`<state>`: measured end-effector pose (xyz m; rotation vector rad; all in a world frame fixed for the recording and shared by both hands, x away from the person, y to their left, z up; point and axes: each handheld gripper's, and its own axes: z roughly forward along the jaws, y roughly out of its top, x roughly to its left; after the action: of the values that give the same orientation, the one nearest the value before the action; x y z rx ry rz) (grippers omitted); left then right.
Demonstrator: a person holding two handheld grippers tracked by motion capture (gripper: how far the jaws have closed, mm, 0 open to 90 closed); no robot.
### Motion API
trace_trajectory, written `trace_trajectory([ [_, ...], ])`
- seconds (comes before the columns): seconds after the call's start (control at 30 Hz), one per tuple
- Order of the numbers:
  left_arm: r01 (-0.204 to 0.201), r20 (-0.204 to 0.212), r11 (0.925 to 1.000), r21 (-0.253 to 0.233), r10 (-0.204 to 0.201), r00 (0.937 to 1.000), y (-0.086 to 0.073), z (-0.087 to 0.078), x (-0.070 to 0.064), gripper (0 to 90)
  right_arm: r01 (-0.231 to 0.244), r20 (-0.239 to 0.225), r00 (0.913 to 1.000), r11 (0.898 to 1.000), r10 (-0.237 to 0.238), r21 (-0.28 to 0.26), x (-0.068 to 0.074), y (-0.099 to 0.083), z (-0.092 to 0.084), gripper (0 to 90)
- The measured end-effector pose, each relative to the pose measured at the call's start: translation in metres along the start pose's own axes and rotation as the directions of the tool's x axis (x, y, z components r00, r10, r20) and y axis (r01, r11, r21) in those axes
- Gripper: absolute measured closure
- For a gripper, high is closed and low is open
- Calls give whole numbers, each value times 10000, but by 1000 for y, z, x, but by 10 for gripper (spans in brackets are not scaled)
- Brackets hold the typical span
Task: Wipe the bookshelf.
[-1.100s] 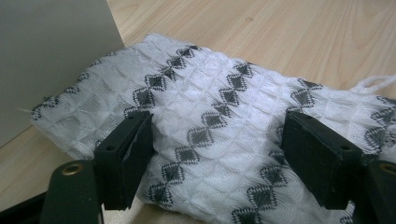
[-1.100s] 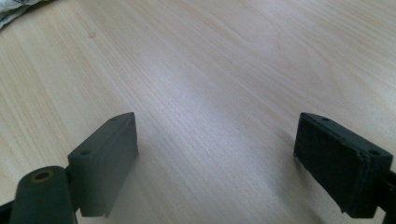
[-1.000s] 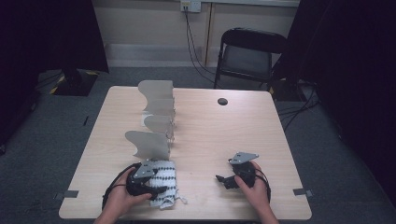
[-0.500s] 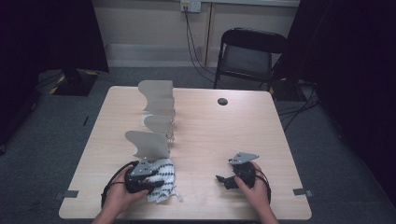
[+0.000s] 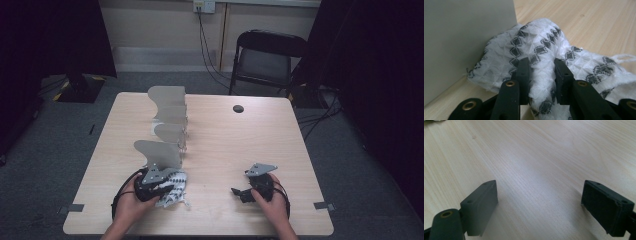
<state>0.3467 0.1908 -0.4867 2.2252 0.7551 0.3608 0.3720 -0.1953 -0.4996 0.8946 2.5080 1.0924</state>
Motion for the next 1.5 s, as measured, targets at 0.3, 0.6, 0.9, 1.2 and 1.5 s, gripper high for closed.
trace_trajectory([
  [0.3, 280, -331, 9975, -648, -301, 9990, 10, -14, 6, 722, -1, 9, 10000, 10000, 1, -10, 0, 0, 0, 127],
  [0.6, 674, -410, 9927, -1002, -718, 9966, 32, -38, 16, 724, -4, -1, 10000, 10000, 4, 3, 0, 0, 0, 126],
  [0.9, 922, -454, 9895, -1111, -978, 9942, 53, -53, 18, 725, -1, -1, 10000, 10000, 1, 3, 0, 0, 0, 126],
  [1.2, 959, -561, 9857, -1389, -1045, 9929, 81, -77, 16, 726, -2, -1, 10000, 10000, 2, 5, 0, 0, 0, 126],
  [1.5, 767, -902, 9860, -1480, -907, 9918, 97, -95, 13, 726, 2, -8, 10000, 10000, -2, 5, 0, 0, 0, 126],
])
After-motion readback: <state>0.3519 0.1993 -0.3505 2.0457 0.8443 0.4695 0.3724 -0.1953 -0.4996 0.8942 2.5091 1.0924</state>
